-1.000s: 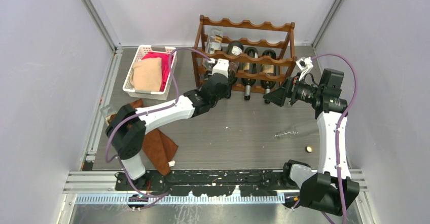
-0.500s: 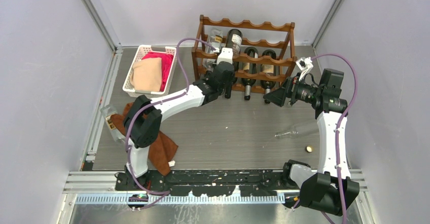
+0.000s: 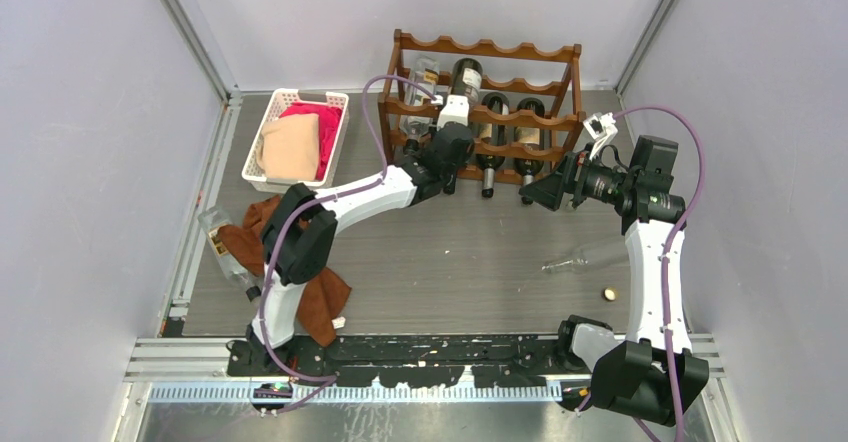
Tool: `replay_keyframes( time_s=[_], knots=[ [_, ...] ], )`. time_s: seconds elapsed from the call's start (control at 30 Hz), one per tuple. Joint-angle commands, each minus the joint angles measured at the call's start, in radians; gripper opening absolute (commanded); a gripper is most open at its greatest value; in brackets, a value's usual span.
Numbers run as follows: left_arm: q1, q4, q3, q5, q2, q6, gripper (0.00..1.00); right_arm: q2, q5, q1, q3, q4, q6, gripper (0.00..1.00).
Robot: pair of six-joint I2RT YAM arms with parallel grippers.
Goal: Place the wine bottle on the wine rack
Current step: Place the wine bottle in the wine rack.
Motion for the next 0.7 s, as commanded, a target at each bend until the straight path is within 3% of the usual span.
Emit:
replay_keyframes(
  time_s=[0.0, 0.67],
  knots=[
    [0.014, 0.172, 0.095, -0.072, -0.007, 0.004, 0.00, -0.012, -0.015, -0.002, 0.027, 0.012, -0.007, 1.00],
    [0.022, 0.157, 0.143, -0.093, 0.043, -0.016, 0.02, -0.012, -0.015, -0.002, 0.027, 0.013, -0.008, 1.00]
  ],
)
